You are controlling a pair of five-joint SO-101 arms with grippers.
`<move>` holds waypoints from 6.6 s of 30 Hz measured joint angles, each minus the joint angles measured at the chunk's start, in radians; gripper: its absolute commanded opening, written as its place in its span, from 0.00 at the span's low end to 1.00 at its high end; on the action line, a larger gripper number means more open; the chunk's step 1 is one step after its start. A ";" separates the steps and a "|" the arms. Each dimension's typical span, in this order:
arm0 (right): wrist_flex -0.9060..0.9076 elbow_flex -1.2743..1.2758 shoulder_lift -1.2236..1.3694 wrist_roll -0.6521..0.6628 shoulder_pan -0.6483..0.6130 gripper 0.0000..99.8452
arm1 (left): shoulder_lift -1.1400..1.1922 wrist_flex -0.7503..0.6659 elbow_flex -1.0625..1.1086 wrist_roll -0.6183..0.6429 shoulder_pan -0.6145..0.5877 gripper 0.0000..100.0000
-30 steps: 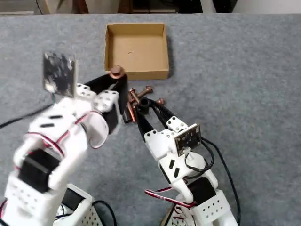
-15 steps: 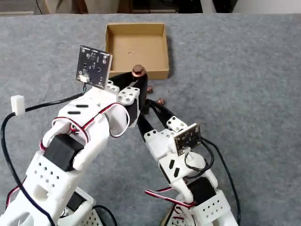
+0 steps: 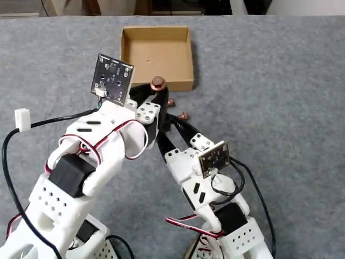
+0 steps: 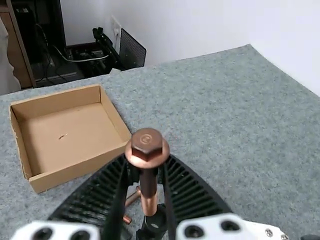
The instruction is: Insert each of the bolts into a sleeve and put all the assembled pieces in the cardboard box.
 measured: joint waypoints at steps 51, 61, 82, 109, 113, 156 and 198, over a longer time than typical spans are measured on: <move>0.012 0.000 0.000 0.000 0.002 0.00 | 0.012 0.146 -0.081 0.048 0.048 0.15; 0.017 -0.003 -0.002 0.000 0.000 0.00 | 0.012 0.262 -0.204 0.048 -0.098 0.07; 0.029 -1.036 1.049 0.000 0.178 0.00 | 0.011 0.428 -0.195 0.048 -0.664 0.02; -0.262 -1.277 1.942 -0.002 0.184 0.17 | -0.110 0.456 -0.048 0.048 -0.698 0.02; -0.269 -1.306 1.967 -0.003 0.186 0.17 | -0.180 0.456 -0.048 0.048 -0.698 0.02; 0.818 -1.298 1.685 -0.098 -0.041 0.17 | 0.158 0.508 0.089 0.006 -0.698 0.10; 0.850 -1.662 2.320 -0.103 0.037 0.03 | 0.158 0.486 0.123 -0.005 -0.698 0.10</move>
